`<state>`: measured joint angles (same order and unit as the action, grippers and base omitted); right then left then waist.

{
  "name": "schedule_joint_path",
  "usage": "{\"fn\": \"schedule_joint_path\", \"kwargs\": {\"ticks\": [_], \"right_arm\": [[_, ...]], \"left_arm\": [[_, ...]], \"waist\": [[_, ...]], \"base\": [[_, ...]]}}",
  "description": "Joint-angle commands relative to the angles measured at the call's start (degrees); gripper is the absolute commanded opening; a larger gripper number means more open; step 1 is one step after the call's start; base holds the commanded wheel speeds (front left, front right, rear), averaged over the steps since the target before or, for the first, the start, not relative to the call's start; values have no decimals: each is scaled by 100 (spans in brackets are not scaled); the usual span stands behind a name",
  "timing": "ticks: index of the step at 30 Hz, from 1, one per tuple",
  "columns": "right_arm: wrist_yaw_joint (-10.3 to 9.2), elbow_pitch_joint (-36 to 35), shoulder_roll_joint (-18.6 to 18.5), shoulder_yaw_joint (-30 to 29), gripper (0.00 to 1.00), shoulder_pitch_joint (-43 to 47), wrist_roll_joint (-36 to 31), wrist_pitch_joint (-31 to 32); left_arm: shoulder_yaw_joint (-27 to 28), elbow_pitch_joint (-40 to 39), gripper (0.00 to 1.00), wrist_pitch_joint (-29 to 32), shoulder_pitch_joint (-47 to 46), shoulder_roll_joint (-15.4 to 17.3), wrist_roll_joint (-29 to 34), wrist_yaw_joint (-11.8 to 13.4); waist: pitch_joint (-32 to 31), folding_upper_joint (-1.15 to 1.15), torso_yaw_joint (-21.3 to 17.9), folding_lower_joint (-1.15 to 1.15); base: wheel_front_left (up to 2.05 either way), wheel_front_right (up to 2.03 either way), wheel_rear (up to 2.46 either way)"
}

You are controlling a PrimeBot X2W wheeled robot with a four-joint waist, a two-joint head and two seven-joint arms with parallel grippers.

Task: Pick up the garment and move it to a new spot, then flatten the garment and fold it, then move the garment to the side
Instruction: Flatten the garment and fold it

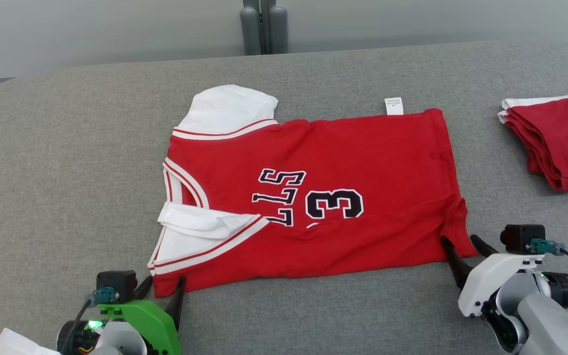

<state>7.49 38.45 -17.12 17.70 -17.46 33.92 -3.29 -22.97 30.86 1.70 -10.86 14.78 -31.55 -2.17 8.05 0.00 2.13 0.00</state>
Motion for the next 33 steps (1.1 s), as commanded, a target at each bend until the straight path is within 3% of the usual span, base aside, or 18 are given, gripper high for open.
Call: {"fn": "schedule_joint_path", "kwargs": {"ticks": [1,3,4,5,6,15,25,33], "right_arm": [[0,87,-14,77,100,-39,36,77],[0,142,-30,142,68,-63,43,77],[0,157,-36,165,37,-73,59,59],[0,160,-46,189,4,-77,60,32],[0,159,-61,205,0,-79,70,7],[-1,-86,-177,375,0,73,301,88],[-4,-963,-882,553,0,840,978,1079],[-3,-1544,-994,355,0,1398,1173,1727]], "left_arm": [[-44,128,100,36,-69,-36,8,-37],[-65,238,98,30,-119,-64,-23,-85],[-82,276,51,31,-141,-70,-27,-101],[-92,303,36,11,-150,-71,-33,-127],[-99,326,0,-1,-154,-75,-46,-148],[-61,259,0,17,14,118,-134,-160],[-102,-601,0,756,767,582,-280,55],[-89,-1409,0,1255,1351,776,-463,296]], "waist": [[7,0,-8,0],[2,0,-7,0],[-9,0,-5,0],[-28,0,-4,0],[-49,0,-2,0],[-395,0,9,0],[-704,0,42,0],[-718,0,-22,0]], "base": [[0,0,0],[0,0,0],[0,0,0],[0,0,0],[0,0,0],[0,0,0],[0,0,0],[0,0,0]]}}
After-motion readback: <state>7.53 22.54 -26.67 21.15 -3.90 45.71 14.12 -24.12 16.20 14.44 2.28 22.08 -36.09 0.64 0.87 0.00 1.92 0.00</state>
